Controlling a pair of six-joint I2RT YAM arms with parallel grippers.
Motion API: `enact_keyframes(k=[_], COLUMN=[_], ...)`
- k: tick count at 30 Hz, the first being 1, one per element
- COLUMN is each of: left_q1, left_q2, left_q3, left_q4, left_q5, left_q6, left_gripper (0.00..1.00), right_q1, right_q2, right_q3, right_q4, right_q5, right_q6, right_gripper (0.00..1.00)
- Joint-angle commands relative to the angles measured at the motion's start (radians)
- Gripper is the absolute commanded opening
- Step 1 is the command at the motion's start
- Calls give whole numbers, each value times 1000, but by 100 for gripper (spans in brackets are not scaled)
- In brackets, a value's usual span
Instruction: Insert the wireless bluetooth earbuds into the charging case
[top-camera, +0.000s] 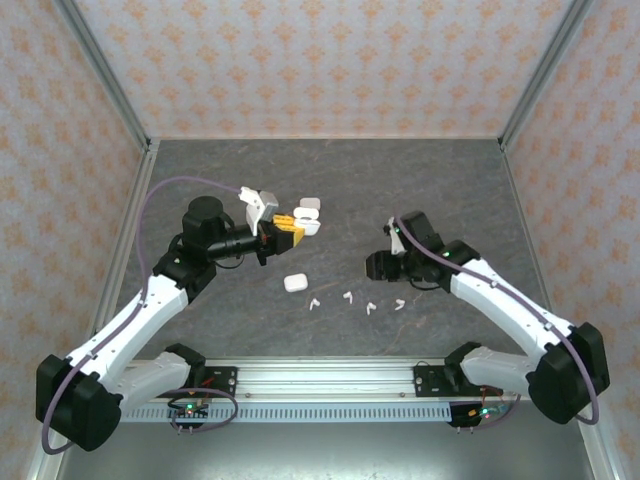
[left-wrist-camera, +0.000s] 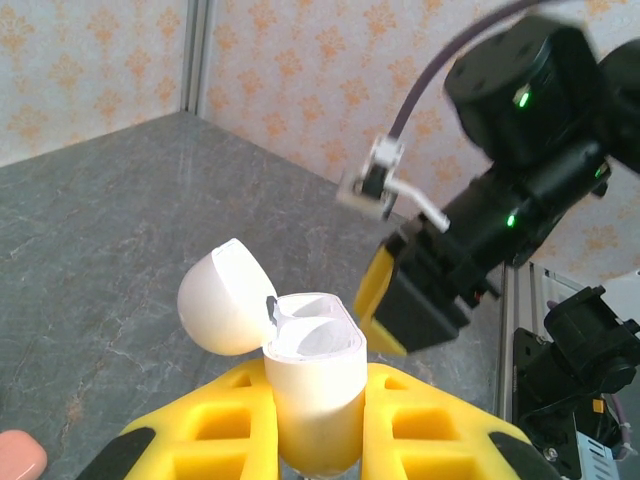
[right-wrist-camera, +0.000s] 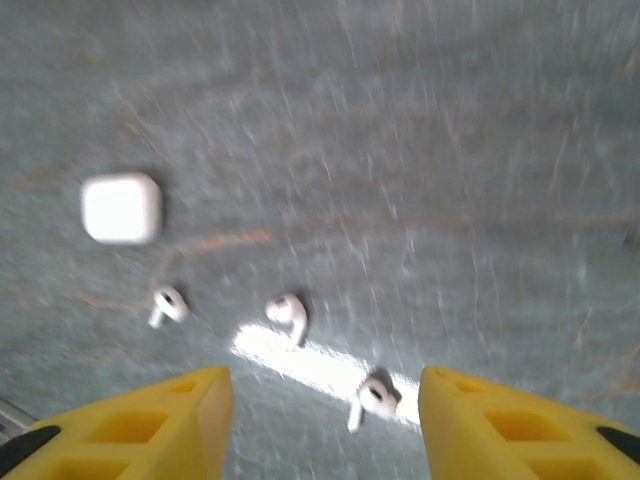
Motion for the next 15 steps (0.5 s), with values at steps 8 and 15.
enact_keyframes(k=[8, 15], left_q1=[-18, -20], left_q2=[-17, -31], left_q3=[8, 2], left_q4=[47, 35], left_q5=[-10, -24], left_q6=[34, 36], left_gripper=[3, 3], right_q1=[76, 89], right_q2=[209, 303], right_q3=[-35, -34], right_q4=[86, 96], right_q5=[45, 55], right_q6=[26, 36], right_gripper=[48, 44])
